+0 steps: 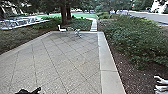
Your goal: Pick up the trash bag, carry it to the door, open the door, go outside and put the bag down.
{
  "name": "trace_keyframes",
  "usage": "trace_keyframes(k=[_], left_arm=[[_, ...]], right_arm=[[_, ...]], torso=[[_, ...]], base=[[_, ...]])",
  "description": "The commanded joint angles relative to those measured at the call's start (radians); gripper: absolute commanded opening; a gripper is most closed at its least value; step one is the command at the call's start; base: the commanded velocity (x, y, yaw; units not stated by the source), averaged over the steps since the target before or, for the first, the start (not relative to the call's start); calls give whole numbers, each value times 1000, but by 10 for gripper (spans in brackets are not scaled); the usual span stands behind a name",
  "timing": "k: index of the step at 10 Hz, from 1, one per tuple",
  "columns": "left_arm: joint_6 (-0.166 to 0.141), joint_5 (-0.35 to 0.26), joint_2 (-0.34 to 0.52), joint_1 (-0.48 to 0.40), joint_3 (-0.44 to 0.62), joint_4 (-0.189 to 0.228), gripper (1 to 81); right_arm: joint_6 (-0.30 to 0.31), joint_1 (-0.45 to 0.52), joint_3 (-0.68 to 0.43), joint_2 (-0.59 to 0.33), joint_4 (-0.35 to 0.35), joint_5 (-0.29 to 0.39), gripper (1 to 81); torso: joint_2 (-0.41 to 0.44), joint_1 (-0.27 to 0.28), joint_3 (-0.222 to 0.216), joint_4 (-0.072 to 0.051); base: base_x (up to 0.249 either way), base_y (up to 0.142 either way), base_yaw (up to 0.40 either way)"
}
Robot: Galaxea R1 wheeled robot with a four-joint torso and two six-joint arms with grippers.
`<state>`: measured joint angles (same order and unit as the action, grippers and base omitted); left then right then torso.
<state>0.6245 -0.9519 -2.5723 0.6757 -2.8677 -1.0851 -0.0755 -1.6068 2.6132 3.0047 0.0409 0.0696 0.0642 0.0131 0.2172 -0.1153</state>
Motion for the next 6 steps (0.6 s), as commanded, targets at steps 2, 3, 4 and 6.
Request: trace_keyframes(k=[2,3,4,6], left_arm=[[27,9,-101,70,-22,80,811],[29,92,-161,138,-22,146,811],[29,130,-195,195,-22,181,811],[38,156,-244,282,-22,228,811]], right_arm=[[0,14,-6,3,-9,71,811],[3,14,-6,3,-9,72,811],[3,15,-6,3,-9,70,811],[7,17,-6,3,-9,70,811]], torso=[[0,0,-82,0],[-1,0,-100,0],[-1,1,-129,0],[0,0,-166,0]], base=[[0,0,0],[0,0,0],[0,0,0],[0,0,0]])
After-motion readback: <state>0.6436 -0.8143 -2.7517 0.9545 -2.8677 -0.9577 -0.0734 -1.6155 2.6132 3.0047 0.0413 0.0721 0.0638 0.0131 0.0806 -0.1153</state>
